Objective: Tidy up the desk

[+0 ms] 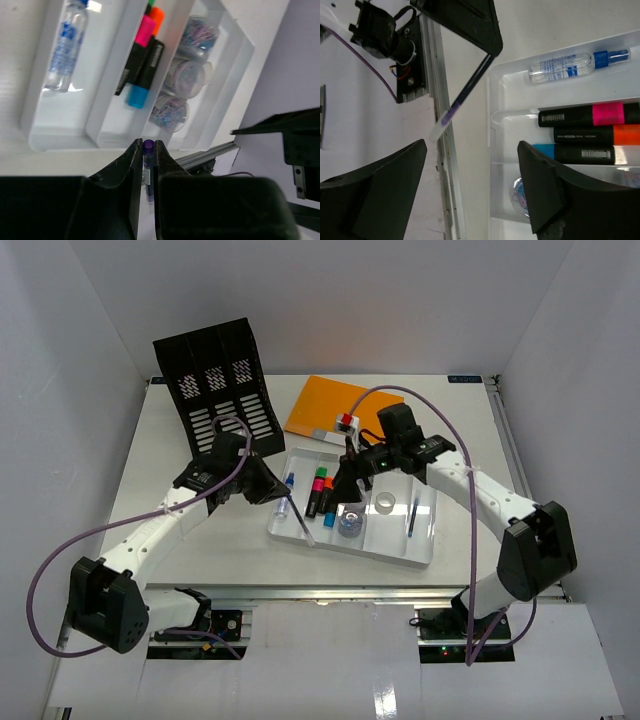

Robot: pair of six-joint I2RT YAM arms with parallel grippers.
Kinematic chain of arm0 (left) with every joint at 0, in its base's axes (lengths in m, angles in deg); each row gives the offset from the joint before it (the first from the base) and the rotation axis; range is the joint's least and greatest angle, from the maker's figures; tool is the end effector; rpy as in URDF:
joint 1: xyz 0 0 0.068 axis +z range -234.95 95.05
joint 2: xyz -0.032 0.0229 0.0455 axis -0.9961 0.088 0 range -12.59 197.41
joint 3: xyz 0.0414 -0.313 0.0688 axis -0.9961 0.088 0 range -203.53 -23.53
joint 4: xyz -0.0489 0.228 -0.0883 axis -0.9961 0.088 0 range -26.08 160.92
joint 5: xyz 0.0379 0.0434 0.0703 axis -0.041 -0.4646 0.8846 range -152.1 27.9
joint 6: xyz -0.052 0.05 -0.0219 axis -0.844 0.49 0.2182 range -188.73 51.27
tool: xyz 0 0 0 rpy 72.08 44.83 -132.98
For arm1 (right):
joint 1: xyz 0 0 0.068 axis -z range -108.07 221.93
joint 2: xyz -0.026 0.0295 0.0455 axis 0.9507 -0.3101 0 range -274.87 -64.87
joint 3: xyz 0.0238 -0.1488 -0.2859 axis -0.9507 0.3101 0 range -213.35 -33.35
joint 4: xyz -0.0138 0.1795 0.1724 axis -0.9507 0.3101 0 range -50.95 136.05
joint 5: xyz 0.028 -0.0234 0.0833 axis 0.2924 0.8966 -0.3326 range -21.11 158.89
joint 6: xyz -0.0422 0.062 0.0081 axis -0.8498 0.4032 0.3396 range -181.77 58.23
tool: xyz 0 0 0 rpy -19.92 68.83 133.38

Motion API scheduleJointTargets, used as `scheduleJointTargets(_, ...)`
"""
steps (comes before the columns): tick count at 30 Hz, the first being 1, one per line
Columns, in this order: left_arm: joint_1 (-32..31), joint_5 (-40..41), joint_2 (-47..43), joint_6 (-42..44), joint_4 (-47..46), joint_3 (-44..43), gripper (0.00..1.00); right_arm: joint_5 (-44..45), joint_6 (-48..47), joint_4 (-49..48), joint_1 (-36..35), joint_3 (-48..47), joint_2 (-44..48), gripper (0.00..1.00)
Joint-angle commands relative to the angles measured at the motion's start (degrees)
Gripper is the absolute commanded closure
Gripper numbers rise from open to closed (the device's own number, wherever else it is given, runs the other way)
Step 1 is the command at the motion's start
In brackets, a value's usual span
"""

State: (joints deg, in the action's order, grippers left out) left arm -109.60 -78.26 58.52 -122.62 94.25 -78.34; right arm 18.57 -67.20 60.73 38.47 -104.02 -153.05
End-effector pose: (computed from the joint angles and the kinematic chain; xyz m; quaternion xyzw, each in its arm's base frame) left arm 0.2199 -0.1205 0.3065 -0.1820 0.9033 -0.3326 0.2006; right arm 0.2550 0.2272 0.3441 -0.4442 0.7102 0.4667 0.2837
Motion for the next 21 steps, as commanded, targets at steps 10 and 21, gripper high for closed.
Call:
scheduleJointTargets(10,-2.92,-5.44,8.96,-2.62,-18.05,-6.09,1.0,7.89,13.3,-0.89,-2.08,-8.39,-8.67,0.21)
scheduleJointTargets(21,-3.21,-6.0,10.46,-3.66,-21.52,-6.14,1.0,7.94,12.67,-1.35,-2.39,-8.34,-10.52,0.71)
